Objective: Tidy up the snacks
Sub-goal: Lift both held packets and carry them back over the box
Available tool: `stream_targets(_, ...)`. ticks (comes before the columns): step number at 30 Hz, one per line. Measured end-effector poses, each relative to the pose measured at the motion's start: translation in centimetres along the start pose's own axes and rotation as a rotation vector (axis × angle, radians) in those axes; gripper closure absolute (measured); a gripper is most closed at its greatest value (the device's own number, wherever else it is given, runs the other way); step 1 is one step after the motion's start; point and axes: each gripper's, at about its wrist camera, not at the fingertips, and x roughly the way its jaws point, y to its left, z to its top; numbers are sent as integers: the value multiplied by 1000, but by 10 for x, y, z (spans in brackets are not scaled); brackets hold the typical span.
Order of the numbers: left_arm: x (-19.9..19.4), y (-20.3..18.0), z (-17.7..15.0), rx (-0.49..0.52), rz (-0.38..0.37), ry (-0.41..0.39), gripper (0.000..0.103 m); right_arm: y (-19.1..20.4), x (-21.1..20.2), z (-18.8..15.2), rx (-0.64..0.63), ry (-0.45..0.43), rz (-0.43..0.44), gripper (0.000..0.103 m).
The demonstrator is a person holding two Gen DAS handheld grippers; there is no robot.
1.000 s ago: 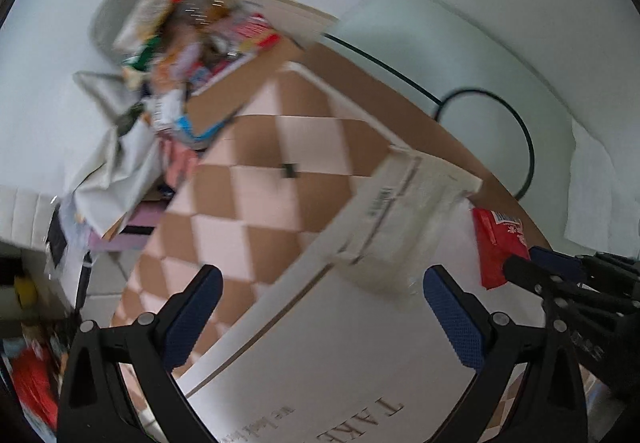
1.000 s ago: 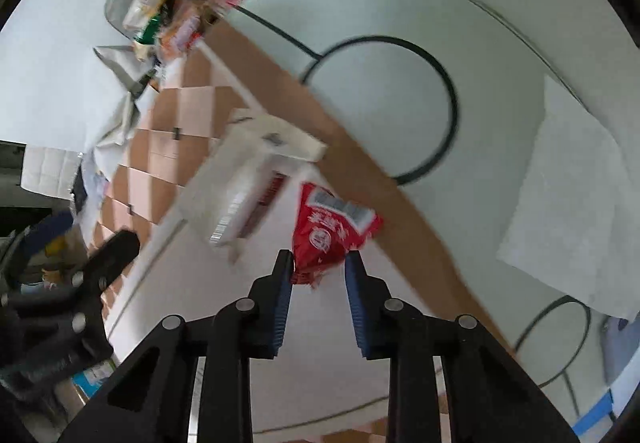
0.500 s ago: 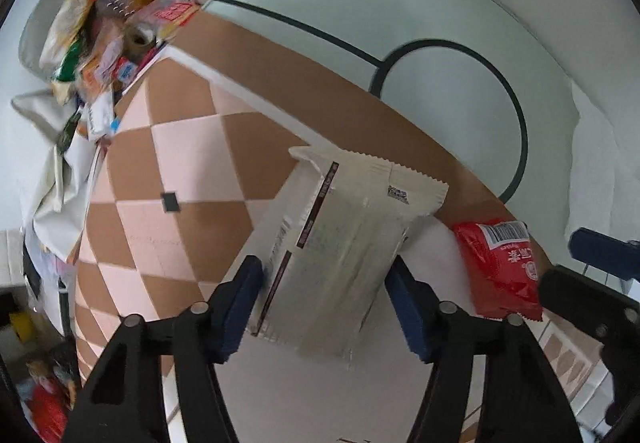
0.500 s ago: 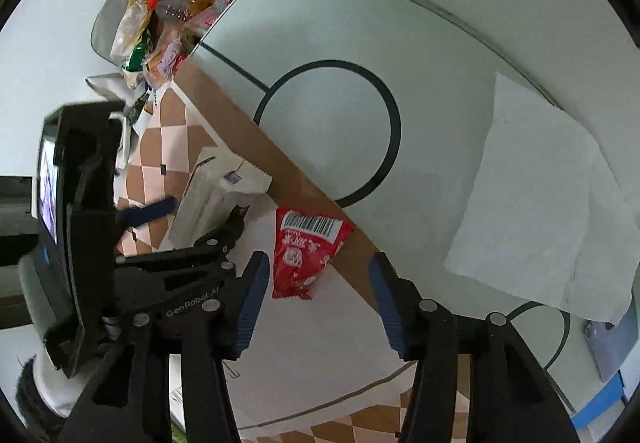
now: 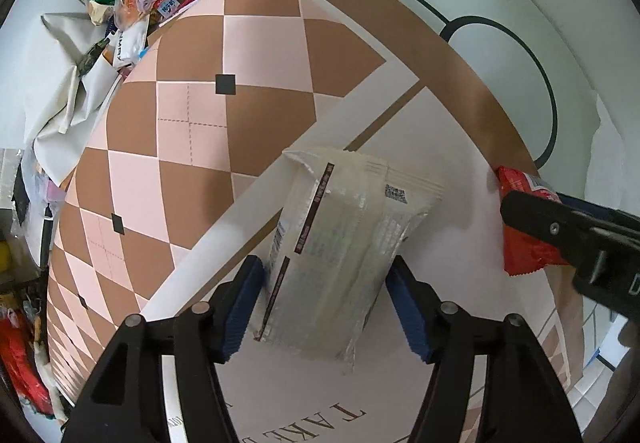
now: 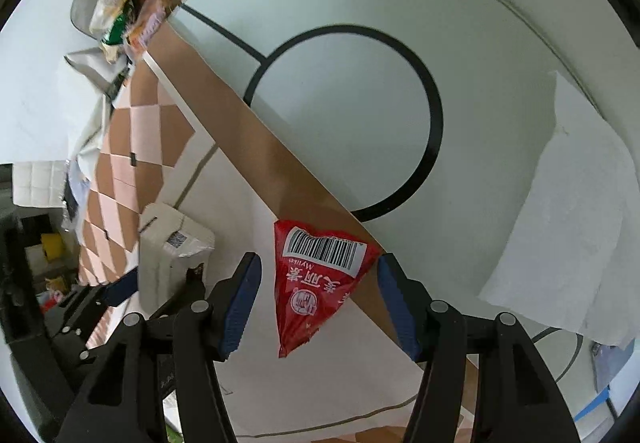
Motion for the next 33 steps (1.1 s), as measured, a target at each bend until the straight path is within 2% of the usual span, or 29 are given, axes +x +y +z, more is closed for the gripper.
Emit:
stream_targets(2, 0, -2, -2, 3, 6, -8, 42, 3, 1, -1, -12, -4, -23, 40)
stream_targets(5, -5, -3, -3, -9, 4, -26, 44, 8, 1, -2, -30, -37, -61, 52)
stream_targets(6, -7, -3, -5, -14, 2, -31, 45, 9, 1, -3, -34, -44, -60, 53)
stream_targets(10, -15, 1, -13, -41, -12, -35, 52, 14, -1, -8, -46, -62, -61, 54)
stream_targets(18, -48, 21, -46, -113, -61, -83, 56, 36, -35, -38, -115, -115, -14, 55)
stream_targets(26, -113, 64, -123, -239, -144, -195, 57, 82, -86, -102, -229, -157, 58, 55)
stream_targets(33, -173, 106, -217, -315, -172, -303, 57, 134, -124, -186, -337, -173, 114, 55)
